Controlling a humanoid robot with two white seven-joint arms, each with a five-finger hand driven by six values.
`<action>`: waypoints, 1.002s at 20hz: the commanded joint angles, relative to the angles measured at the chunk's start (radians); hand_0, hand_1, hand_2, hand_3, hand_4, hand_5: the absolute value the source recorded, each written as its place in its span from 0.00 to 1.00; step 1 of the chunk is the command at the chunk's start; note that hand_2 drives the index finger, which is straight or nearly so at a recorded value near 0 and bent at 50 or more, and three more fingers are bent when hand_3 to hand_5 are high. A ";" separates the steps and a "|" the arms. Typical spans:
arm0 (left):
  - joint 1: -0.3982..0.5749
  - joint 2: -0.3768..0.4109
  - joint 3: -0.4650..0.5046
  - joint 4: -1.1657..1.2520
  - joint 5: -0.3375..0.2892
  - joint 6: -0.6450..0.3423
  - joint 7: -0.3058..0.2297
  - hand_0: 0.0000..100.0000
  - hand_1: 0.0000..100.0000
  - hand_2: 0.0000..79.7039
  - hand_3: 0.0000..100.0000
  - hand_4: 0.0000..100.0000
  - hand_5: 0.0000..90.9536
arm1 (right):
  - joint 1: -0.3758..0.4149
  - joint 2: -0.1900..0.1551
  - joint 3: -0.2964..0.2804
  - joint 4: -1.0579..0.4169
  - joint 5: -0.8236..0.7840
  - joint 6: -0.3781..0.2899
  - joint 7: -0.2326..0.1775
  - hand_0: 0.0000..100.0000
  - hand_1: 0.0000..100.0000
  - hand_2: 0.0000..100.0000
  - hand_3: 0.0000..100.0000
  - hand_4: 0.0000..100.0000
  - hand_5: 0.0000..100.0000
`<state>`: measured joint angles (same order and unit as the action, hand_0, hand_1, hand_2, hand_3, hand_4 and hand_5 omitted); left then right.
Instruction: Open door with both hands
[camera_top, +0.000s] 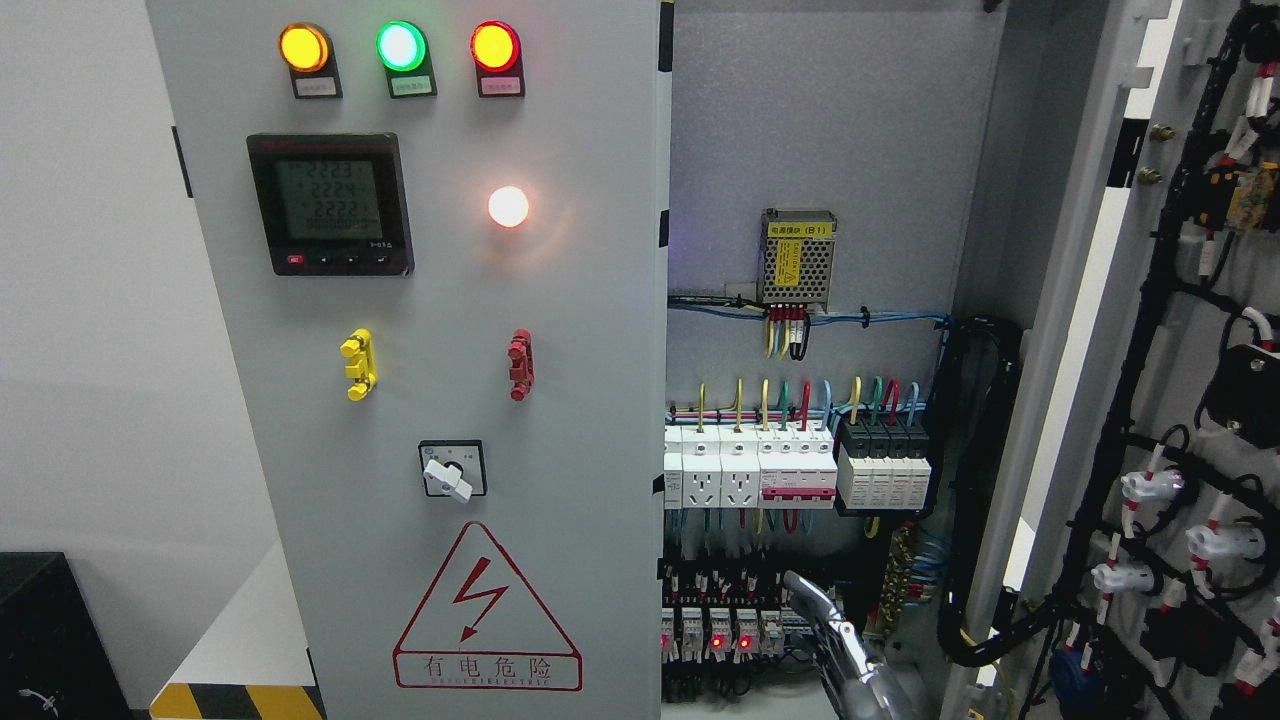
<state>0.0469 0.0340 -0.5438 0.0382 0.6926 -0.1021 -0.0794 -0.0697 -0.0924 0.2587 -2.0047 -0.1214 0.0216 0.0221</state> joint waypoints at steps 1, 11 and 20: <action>-0.001 -0.009 0.004 0.000 -0.007 0.002 -0.005 0.00 0.00 0.00 0.00 0.00 0.00 | -0.114 0.072 -0.007 0.064 -0.010 0.015 0.001 0.00 0.00 0.00 0.00 0.00 0.00; 0.001 -0.009 0.005 0.000 -0.007 0.004 -0.005 0.00 0.00 0.00 0.00 0.00 0.00 | -0.288 0.076 -0.006 0.147 -0.015 0.129 0.005 0.00 0.00 0.00 0.00 0.00 0.00; 0.001 -0.009 0.005 0.000 -0.007 0.004 -0.005 0.00 0.00 0.00 0.00 0.00 0.00 | -0.387 0.069 -0.003 0.248 -0.110 0.153 0.007 0.00 0.00 0.00 0.00 0.00 0.00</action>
<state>0.0474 0.0057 -0.5393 0.0383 0.6860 -0.0979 -0.0848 -0.3855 -0.0153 0.2546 -1.8586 -0.1715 0.1713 0.0303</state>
